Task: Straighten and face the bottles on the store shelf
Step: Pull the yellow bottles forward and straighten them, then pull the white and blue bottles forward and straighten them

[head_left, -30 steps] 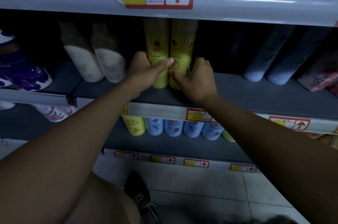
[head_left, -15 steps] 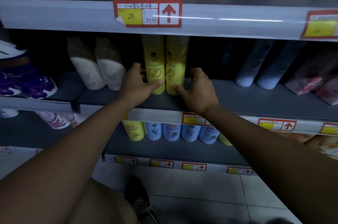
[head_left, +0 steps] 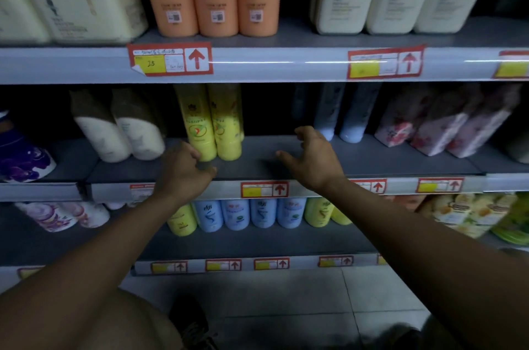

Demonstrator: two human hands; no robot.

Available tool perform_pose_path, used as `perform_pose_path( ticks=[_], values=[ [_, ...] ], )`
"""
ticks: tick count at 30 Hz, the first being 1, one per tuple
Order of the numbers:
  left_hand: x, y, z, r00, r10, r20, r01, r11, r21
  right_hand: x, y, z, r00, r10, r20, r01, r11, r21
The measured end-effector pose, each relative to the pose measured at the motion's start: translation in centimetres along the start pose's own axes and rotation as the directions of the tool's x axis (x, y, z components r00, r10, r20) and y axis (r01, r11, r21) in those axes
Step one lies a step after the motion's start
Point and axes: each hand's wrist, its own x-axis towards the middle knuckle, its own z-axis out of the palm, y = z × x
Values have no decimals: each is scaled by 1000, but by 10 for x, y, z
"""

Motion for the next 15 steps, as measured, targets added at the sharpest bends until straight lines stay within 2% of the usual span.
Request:
perform_pose_path(
  ticks=[9, 15],
  values=[
    [-32, 58, 38, 980, 185, 76, -182, 982, -55, -8, 46, -44, 996, 76, -37, -78, 996, -37],
    [-24, 108, 71, 967, 220, 125, -203, 970, -133, 1, 78, -63, 991, 119, -59, -122, 991, -57]
  ],
)
